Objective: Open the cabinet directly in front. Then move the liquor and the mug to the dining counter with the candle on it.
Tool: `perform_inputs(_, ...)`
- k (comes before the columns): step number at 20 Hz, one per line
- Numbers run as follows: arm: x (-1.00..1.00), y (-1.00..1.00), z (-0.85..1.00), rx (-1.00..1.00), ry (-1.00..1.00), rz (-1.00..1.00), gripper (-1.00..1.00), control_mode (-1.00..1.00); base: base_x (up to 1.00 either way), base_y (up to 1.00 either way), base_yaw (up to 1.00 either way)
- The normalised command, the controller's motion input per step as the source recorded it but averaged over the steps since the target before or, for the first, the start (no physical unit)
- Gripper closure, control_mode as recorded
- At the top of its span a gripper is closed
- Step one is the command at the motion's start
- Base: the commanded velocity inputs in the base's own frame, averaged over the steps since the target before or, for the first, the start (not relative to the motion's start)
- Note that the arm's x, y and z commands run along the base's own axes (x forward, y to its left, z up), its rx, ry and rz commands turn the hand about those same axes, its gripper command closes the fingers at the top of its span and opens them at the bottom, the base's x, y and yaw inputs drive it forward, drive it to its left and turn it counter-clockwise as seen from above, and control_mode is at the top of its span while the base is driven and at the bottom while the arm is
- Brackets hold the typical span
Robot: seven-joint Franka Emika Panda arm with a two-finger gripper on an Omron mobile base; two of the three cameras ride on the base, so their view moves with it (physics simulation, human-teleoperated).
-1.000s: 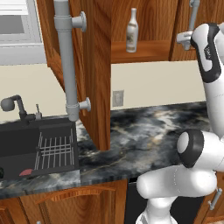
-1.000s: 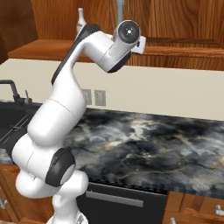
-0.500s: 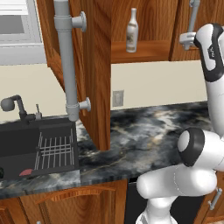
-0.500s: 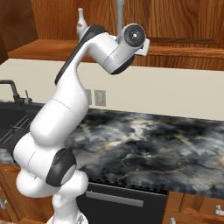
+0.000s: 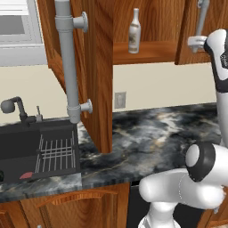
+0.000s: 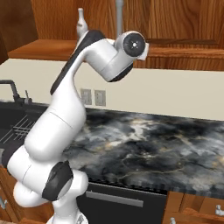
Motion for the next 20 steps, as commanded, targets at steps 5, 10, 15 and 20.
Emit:
perform_inputs(5,-0.93,-0.58,0.0,0.0,-0.34,0.06,1.0,-1.0,0.0,0.0,0.0)
perform_inputs(10,-0.89,-0.68,0.02,0.0,-0.35,0.05,1.0,-1.0,0.0,0.0,0.0)
perform_inputs(15,-0.73,-0.74,0.21,0.01,-0.32,0.04,1.0,-1.0,0.0,0.0,0.0)
perform_inputs(20,-0.53,-0.61,0.42,0.07,-0.21,0.05,1.0,-1.0,0.0,0.0,0.0)
